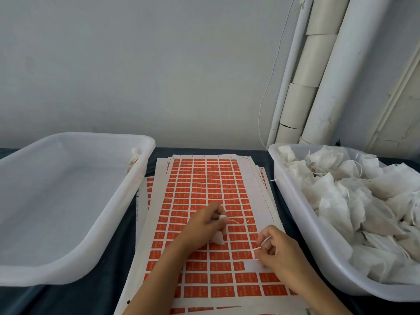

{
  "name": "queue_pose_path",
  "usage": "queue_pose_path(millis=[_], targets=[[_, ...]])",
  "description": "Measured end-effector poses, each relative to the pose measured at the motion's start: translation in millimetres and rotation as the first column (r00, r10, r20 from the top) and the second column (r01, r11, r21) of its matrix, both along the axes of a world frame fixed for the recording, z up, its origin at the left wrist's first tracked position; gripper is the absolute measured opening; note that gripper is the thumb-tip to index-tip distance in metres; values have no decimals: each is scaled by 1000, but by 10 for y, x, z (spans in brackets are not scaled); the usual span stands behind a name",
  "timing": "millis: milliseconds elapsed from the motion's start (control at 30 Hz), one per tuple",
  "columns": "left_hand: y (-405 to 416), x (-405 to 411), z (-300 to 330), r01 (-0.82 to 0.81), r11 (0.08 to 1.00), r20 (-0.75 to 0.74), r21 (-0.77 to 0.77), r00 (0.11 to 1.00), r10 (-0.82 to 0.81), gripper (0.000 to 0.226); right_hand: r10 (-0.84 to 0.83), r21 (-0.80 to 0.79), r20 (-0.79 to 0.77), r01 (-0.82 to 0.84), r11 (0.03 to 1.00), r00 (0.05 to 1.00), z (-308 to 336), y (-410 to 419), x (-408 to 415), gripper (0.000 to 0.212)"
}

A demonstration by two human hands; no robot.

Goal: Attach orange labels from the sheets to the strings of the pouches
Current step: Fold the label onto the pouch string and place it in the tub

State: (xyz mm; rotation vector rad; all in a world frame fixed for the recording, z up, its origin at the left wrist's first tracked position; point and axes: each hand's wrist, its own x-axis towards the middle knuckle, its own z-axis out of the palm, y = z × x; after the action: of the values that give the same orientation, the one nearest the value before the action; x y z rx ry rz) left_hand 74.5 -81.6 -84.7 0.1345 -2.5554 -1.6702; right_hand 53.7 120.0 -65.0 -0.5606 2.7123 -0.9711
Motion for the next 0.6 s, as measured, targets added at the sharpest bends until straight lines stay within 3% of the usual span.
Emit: queue_pose_path(millis=[167, 400, 600], targets=[[0, -3, -12, -6, 1000, -8, -5, 1000, 6, 6, 12, 34, 57, -14, 999, 998, 41, 14, -4, 16], [4, 4, -5, 3, 1000, -15, 8, 1000, -3, 6, 38, 97, -12, -36, 995, 999, 7, -34, 47, 18], [7, 4, -6, 4, 1000, -15, 5, 1000, -4, 5, 19, 24, -39, -18, 1000, 999, 4, 10, 61, 22]])
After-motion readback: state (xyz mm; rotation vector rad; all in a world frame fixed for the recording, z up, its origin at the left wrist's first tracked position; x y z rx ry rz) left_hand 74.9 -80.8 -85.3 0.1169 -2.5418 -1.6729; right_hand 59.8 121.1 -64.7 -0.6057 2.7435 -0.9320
